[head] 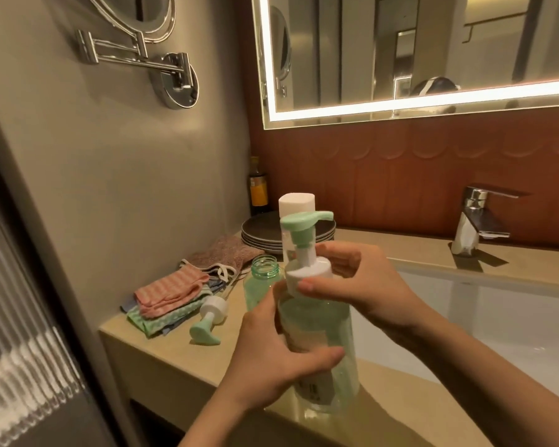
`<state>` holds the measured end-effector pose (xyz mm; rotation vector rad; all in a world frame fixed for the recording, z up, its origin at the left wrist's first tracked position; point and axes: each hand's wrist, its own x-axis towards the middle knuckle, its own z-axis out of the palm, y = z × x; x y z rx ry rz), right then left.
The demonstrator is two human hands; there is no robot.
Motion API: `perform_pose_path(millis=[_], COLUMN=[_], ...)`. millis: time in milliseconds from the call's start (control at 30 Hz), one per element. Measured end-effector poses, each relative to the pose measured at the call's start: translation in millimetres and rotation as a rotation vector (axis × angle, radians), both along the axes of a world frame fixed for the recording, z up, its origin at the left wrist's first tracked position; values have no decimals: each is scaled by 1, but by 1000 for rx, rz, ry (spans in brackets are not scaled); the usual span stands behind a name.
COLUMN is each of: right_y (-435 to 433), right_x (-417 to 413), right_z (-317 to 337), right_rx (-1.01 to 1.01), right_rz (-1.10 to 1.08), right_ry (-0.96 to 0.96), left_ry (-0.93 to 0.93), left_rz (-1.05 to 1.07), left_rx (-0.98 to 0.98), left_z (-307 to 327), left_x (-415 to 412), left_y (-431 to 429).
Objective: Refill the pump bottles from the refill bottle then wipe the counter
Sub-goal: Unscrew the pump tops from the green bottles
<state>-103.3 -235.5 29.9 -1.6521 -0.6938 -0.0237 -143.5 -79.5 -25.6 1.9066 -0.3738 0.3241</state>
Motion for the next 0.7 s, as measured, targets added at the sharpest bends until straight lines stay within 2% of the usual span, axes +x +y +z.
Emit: perform_pose_path(millis=[67, 167, 267, 367, 533, 600, 700], right_y=[-5, -6, 4, 6, -6, -2, 6], right_x=[1, 1, 0, 0, 7, 7, 1], right_z=[2, 6, 3, 2, 1, -2, -7], right_rx=[36, -9, -134, -119, -11, -72, -121], right_rz=[127, 145, -113, -290, 29, -36, -247], right_ry=[54, 60, -65, -157, 112, 75, -24], left_ry=[5, -17, -41, -51, -37, -45, -54], left_rz=[-8, 63, 134, 182, 187, 197, 218], left_rx=[-30, -21, 1, 40, 53, 51, 83], left_z=[0, 1, -2, -5, -5, -6, -6], left_x=[2, 6, 7, 6, 5, 4, 4], left_y=[-3, -7, -11, -13, -8, -10, -10])
